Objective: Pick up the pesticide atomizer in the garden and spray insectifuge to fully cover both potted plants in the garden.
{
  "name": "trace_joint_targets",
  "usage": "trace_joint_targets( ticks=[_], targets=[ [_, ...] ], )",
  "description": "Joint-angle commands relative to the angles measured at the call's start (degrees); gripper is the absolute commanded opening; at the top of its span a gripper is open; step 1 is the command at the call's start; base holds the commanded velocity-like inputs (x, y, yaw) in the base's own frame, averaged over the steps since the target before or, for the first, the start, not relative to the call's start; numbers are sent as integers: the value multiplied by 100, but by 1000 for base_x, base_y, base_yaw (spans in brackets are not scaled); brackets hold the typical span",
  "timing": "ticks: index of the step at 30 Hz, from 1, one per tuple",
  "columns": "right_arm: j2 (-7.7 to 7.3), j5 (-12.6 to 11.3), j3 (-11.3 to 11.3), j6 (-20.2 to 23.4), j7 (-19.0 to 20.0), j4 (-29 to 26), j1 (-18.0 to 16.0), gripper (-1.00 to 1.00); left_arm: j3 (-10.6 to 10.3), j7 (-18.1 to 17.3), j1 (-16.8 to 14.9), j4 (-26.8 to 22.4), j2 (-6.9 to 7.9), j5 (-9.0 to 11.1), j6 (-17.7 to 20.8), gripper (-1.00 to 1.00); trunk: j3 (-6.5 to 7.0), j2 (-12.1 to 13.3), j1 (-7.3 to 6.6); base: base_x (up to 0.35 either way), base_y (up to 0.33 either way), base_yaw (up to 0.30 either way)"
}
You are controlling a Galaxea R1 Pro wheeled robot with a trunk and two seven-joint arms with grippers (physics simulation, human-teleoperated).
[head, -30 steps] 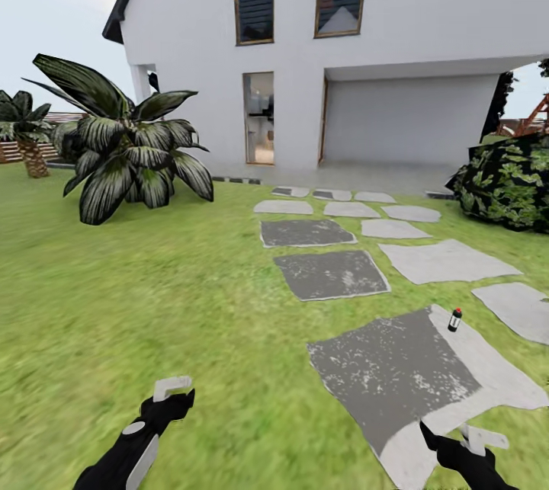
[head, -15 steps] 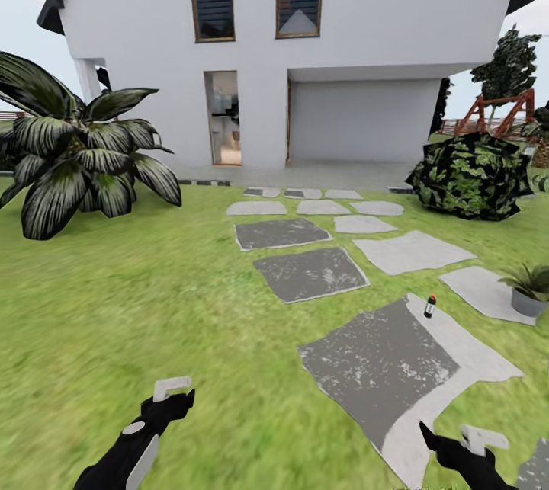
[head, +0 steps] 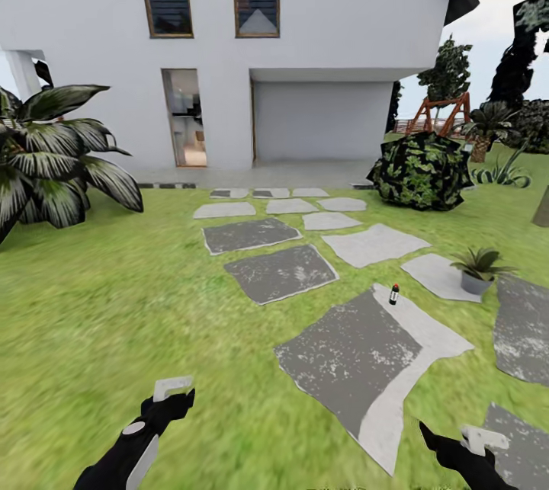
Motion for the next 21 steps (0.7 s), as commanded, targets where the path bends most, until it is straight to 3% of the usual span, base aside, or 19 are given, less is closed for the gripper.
trace_joint_targets(
  ticks=[1, 10, 21],
  targets=[
    [0, -35, -14, -9, 41, 8, -6, 100, -7, 5, 0, -4, 2, 60, -1, 100, -5, -2, -1, 2, 2, -300],
    [2, -35, -14, -10, 41, 1, -6, 100, -1, 1, 0, -4, 2, 60, 5, 100, -5, -2, -1, 59, 1, -300],
    [0, -35, -14, -17, 41, -6, -6, 100, 0, 1, 0, -4, 2, 60, -2, 100, -5, -2, -1, 278, 0, -299]
  ],
)
